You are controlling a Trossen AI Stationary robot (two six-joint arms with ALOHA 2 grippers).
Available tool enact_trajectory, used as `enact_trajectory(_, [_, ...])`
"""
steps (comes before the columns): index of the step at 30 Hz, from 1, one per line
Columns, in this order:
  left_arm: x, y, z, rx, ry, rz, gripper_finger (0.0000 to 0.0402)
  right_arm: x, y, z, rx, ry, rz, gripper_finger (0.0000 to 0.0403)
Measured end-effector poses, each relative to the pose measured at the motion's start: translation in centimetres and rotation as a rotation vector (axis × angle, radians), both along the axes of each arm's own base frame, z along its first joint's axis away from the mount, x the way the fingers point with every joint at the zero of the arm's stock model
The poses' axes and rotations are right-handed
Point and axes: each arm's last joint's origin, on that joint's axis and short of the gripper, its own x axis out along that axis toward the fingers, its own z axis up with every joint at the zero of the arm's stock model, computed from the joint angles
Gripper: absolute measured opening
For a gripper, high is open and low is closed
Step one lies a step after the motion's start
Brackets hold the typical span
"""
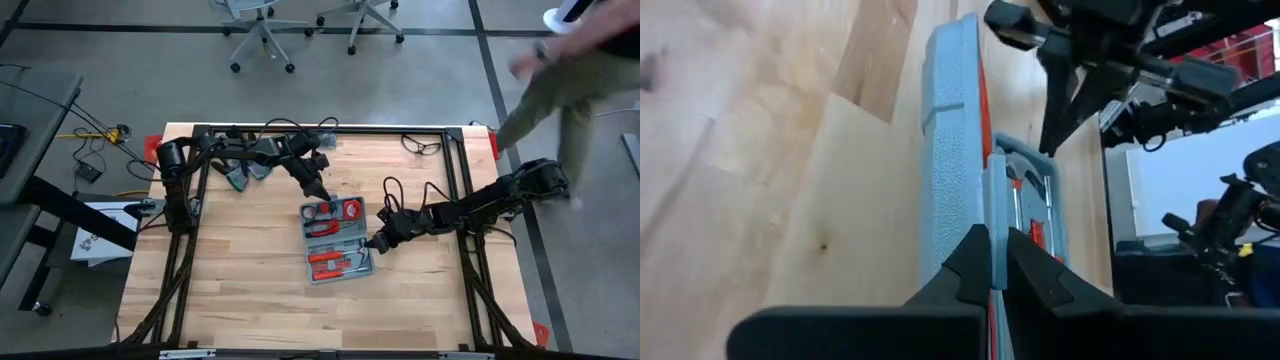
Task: Prefit tool cases
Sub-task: Close the gray prefit tool case
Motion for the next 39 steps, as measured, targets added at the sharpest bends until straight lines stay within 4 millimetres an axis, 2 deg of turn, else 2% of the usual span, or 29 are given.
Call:
enact_trajectory(8, [1.6, -5.0, 0.1, -0.016, 0.050, -0.058, 0.0001, -0.7, -1.2, 2.6, -0.068, -0.105, -0.077, 0.0000])
enact_trajectory(13, [2.0, -7.2, 0.9, -0.026, 0.041, -0.082, 0.0001, -2.8, -1.8, 3.5, -0.098, -0.012, -0.031, 0.0000])
enact_trajectory(16, [1.8, -7.5, 1.8, -0.003, 0.032, -0.061, 0.0001, -4.1, -2.0, 3.8, -0.110, 0.055, -0.018, 0.0000])
enact_trajectory(19, [1.3, -6.9, 3.2, 0.033, 0.006, -0.011, 0.0001, -5.1, -2.2, 4.3, -0.125, 0.066, -0.006, 0.0000])
enact_trajectory(24, [0.3, -5.4, 5.3, 0.083, -0.033, 0.065, 0.0001, -5.6, -2.7, 5.2, -0.122, 0.015, -0.037, 0.0000])
enact_trajectory(27, [0.1, -5.2, 5.7, 0.089, -0.042, 0.077, 0.0000, -5.7, -2.9, 5.4, -0.110, 0.005, -0.040, 0.0000])
enact_trajectory(39, [1.1, -9.5, 5.6, 0.128, -0.036, 0.031, 0.0000, -5.2, -4.2, 4.9, -0.098, 0.026, -0.052, 0.0000])
